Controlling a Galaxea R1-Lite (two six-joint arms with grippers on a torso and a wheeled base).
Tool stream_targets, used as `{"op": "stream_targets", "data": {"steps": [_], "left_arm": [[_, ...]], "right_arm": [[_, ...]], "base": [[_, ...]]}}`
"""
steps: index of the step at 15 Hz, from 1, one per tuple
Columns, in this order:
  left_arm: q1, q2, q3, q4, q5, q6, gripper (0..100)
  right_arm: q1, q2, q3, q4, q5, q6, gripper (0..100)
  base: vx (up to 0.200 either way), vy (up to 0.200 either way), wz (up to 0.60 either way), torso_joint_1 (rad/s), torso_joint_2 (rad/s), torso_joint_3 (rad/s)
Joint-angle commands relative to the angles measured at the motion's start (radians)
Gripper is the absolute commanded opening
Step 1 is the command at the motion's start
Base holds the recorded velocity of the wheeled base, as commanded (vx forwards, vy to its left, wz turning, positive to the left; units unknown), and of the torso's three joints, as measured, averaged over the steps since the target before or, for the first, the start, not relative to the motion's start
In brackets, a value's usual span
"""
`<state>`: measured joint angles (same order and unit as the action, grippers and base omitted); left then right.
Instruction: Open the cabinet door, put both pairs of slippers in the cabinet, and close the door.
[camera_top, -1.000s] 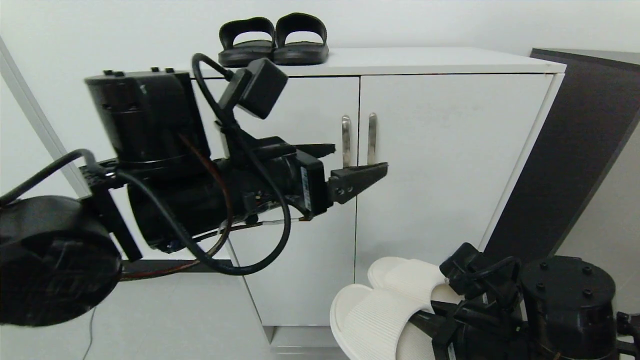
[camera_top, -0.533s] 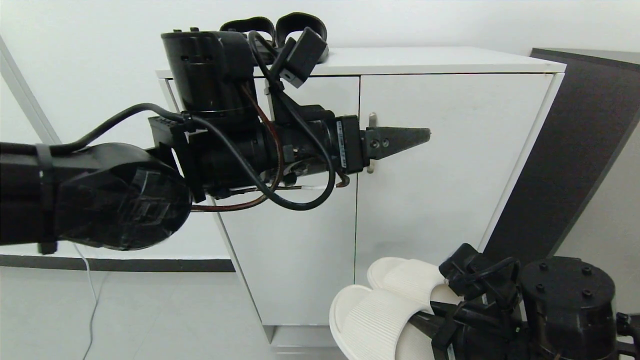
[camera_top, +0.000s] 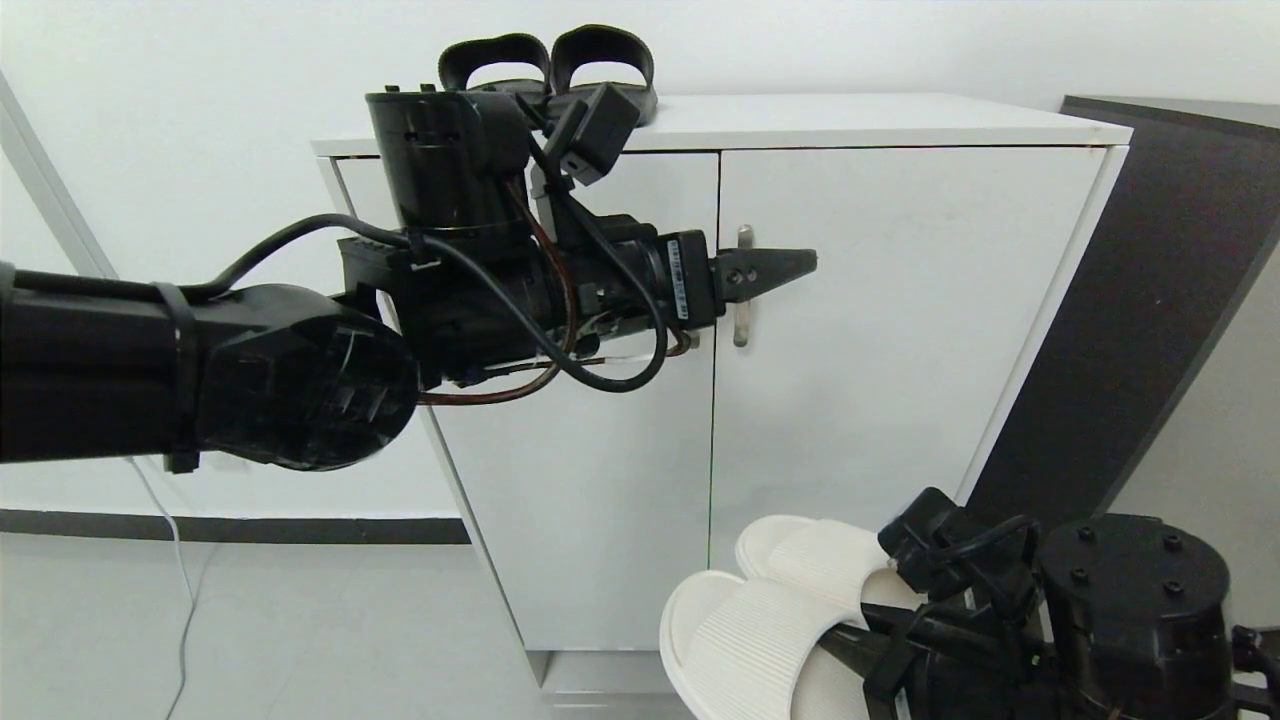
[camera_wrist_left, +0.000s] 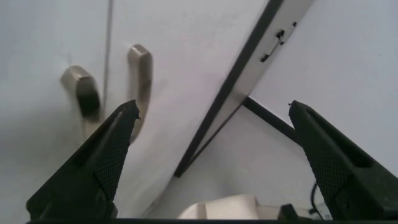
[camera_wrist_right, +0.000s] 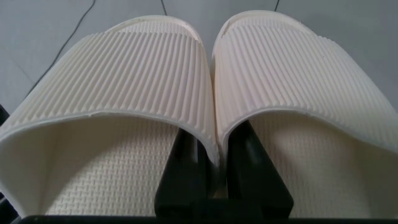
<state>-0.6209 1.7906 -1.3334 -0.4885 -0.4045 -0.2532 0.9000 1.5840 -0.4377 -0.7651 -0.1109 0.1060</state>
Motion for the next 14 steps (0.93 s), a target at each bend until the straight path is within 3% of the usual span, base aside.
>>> {"op": "stream_targets", "data": {"steps": [1, 9, 13, 14], "left_arm": [[0.001, 0.024, -0.018, -0.001, 0.018, 0.000, 100], [0.000, 0.121, -0.130, 0.015, 0.055, 0.000, 100], [-0.007, 0.128, -0.133, 0.019, 0.053, 0.000, 100], [-0.007, 0.128, -0.128, 0.019, 0.052, 0.000, 0]], "right_arm": [[-0.001, 0.002, -0.001, 0.000, -0.003, 0.000, 0], [0.000, 0.001, 0.000, 0.000, -0.003, 0.000, 0], [-0.001, -0.003, 0.004, 0.000, 0.002, 0.001, 0], [-0.001, -0.003, 0.007, 0.000, 0.003, 0.001, 0]], "base": [[0.000, 0.000, 0.00, 0.000, 0.00, 0.000], [0.000, 0.000, 0.00, 0.000, 0.00, 0.000], [0.000, 0.000, 0.00, 0.000, 0.00, 0.000], [0.000, 0.000, 0.00, 0.000, 0.00, 0.000]]}}
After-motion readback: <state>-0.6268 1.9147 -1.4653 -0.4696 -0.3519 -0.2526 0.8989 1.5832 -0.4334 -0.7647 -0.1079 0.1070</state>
